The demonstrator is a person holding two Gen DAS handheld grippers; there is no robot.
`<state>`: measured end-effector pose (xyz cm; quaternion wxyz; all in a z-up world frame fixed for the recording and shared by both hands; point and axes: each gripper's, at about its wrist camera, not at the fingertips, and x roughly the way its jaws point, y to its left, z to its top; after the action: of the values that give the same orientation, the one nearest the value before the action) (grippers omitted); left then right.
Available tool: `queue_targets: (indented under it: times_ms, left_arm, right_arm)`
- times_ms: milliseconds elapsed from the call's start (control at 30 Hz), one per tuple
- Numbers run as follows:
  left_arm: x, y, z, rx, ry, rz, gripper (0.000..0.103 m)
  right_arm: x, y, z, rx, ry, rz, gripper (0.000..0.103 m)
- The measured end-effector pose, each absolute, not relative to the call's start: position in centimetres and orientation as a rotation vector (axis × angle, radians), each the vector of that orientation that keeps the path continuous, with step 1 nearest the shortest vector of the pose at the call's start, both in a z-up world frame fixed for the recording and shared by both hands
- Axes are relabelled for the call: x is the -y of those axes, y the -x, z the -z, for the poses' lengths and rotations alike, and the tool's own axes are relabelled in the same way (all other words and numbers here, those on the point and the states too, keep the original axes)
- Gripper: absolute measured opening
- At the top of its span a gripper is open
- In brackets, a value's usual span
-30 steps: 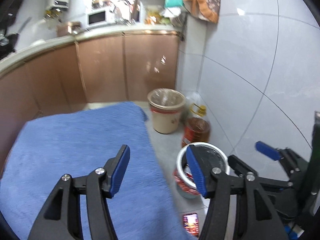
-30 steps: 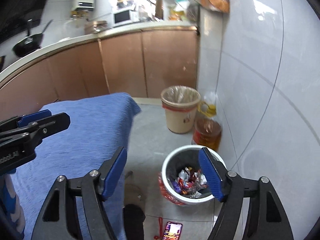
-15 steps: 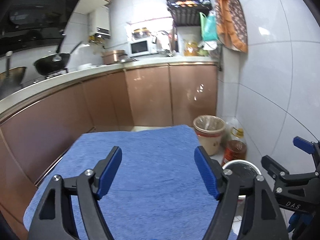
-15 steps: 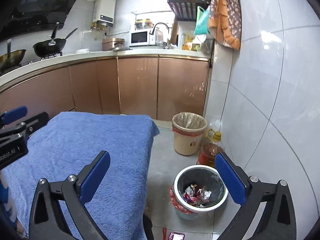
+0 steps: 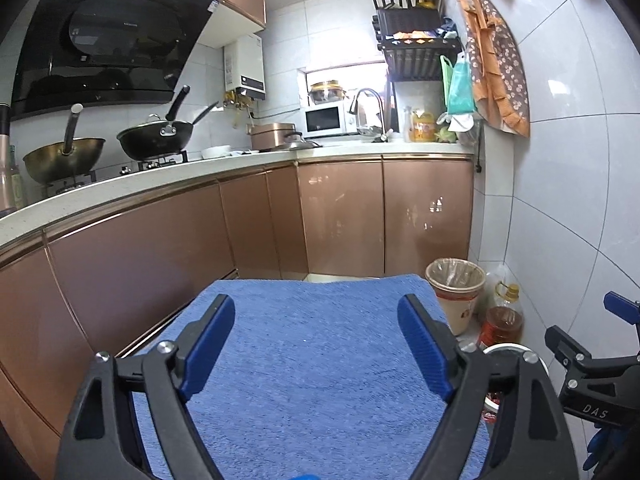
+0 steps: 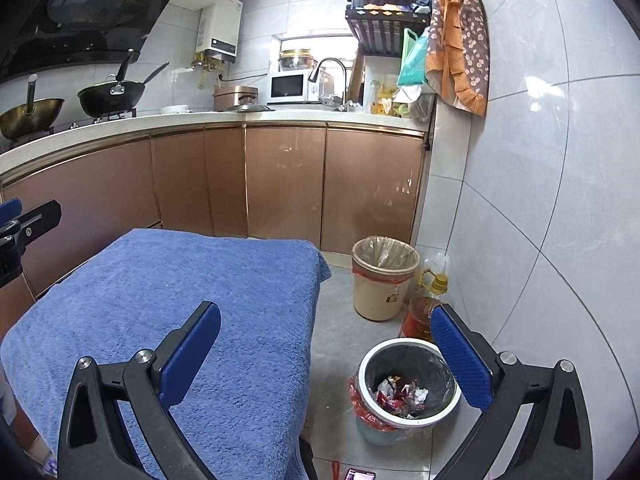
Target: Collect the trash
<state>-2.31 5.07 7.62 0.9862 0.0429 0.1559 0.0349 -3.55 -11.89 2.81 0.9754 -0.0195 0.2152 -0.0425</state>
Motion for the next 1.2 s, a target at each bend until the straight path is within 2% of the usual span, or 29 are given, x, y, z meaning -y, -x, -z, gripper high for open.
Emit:
queue_targets:
  times_ms: [1200]
  left_arm:
    - [-4.6,2.0,-5.2,-0.36,-0.114,-0.086,0.083]
  right_arm:
    - [12.6,3.8,-2.1,-0.408,0.059,0.124,0.103]
